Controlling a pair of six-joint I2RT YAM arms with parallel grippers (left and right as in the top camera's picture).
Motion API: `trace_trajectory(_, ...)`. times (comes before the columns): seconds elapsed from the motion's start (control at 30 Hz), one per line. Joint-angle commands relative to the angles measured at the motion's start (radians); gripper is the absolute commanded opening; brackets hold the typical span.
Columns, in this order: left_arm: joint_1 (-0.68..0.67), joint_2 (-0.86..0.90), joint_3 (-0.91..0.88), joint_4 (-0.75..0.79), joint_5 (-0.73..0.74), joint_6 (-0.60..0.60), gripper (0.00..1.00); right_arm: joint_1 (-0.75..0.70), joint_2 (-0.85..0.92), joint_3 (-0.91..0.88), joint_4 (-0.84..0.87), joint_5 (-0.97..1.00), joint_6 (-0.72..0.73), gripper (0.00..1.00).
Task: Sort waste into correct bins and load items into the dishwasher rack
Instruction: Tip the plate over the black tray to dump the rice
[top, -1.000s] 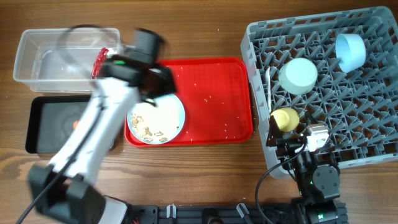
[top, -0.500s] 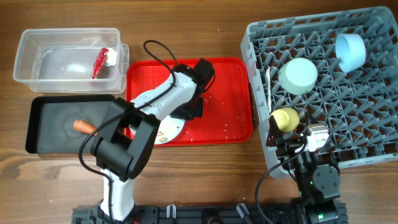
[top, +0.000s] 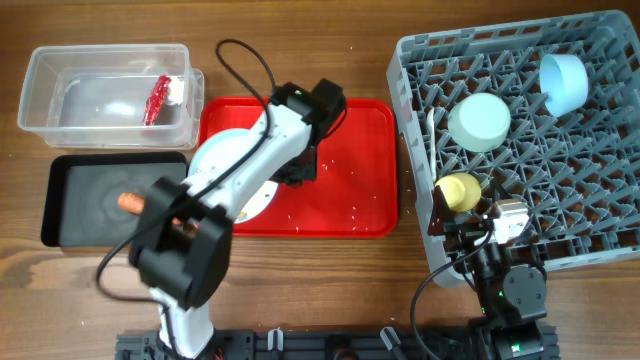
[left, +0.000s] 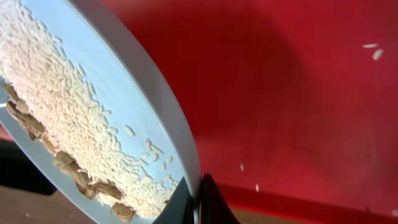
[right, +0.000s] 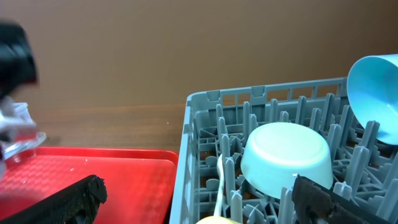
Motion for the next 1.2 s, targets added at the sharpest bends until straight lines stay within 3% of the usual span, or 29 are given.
trace_trajectory(0.0,0.038,-0.154,0.025,-0.055,-0.041,-0.022,0.04,-0.006,-0.001,-0.001,0.005,0.002,0.018,1.0)
trace_trajectory(0.13,0.175,-0.236,0.025,-0.08,0.03,0.032,0.04,-0.006,-0.001,-0.001,0.005,0.001,0.017,1.0)
trace_trajectory(0.33,0.559,-0.281,0.023,-0.035,0.352,0.272,0.04,-0.006,-0.001,-0.001,0.005,0.001,0.017,1.0)
trace_trajectory(0.57,0.876,-0.281,0.008,0.023,0.782,0.542,0.04,-0.006,-0.001,-0.001,0.005,0.002,0.017,1.0)
trace_trajectory(0.83,1.231,-0.281,-0.038,-0.131,1.237,0.903,0.04,-0.006,-0.001,-0.001,0.005,0.001,0.017,1.0)
trace_trajectory(0.97,1.369,-0.281,-0.127,-0.164,1.363,1.006,0.04,-0.006,-0.001,-0.001,0.005,0.002,0.017,1.0)
trace_trajectory(1.07,1.479,-0.281,-0.147,-0.28,1.485,1.205,0.04,-0.006,-0.001,-0.001,0.005,0.002,0.017,1.0)
trace_trajectory(1.1,1.524,-0.281,-0.147,-0.353,1.533,1.32,0.04,-0.006,-0.001,-0.001,0.005,0.002,0.017,1.0)
trace_trajectory(1.17,1.572,-0.285,-0.151,-0.38,1.555,1.373,0.04,-0.006,-0.001,-0.001,0.005,0.002,0.017,1.0)
